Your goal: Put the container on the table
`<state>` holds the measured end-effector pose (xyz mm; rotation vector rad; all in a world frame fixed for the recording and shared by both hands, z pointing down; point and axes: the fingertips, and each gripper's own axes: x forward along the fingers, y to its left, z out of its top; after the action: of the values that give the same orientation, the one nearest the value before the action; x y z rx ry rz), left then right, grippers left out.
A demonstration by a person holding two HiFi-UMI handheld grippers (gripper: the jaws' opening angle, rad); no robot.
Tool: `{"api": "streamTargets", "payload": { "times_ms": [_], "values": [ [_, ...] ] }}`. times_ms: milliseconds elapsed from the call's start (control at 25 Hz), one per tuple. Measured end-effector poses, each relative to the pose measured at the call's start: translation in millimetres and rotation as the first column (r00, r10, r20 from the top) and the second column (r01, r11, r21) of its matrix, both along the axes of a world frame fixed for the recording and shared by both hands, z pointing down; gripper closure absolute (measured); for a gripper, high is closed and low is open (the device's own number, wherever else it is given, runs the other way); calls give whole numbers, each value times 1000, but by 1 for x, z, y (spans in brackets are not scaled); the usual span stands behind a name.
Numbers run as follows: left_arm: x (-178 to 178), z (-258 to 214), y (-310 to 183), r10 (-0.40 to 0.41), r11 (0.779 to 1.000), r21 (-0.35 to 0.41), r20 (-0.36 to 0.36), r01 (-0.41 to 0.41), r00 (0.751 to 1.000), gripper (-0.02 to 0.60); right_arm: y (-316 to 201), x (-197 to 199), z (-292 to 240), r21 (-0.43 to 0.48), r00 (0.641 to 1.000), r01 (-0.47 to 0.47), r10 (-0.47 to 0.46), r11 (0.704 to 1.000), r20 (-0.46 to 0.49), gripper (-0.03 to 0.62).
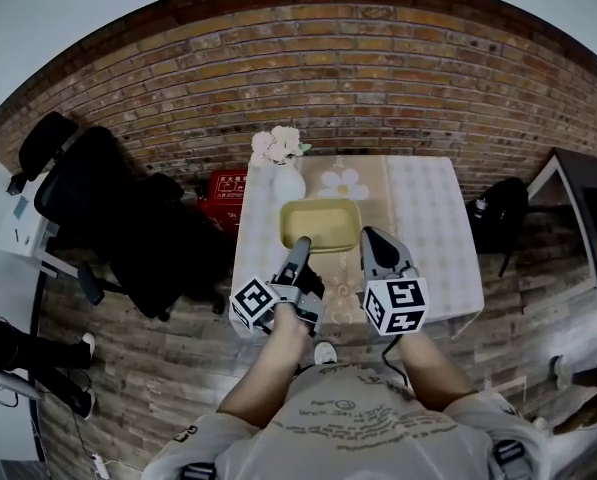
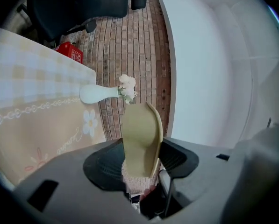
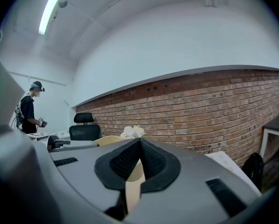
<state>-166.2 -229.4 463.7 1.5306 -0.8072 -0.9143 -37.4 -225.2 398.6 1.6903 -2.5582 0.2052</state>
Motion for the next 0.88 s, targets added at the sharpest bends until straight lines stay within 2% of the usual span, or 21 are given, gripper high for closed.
{"api": "streamTargets", "payload": {
  "times_ms": [320,720,880],
  "values": [
    [19,12,-54,71,997,-29,12,-70,997,351,-46,20,9,-30,998,-63,63,998,-1,591],
    [35,37,-97,66,994,-83,21,-64,998,351,-90,36,21,-45,999,-52,53,998,10,592],
    [43,37,-118,47,997,-67,12,-46,999,351,-113,41,25,-49,1000,-22,22,999,9,592]
  ]
}}
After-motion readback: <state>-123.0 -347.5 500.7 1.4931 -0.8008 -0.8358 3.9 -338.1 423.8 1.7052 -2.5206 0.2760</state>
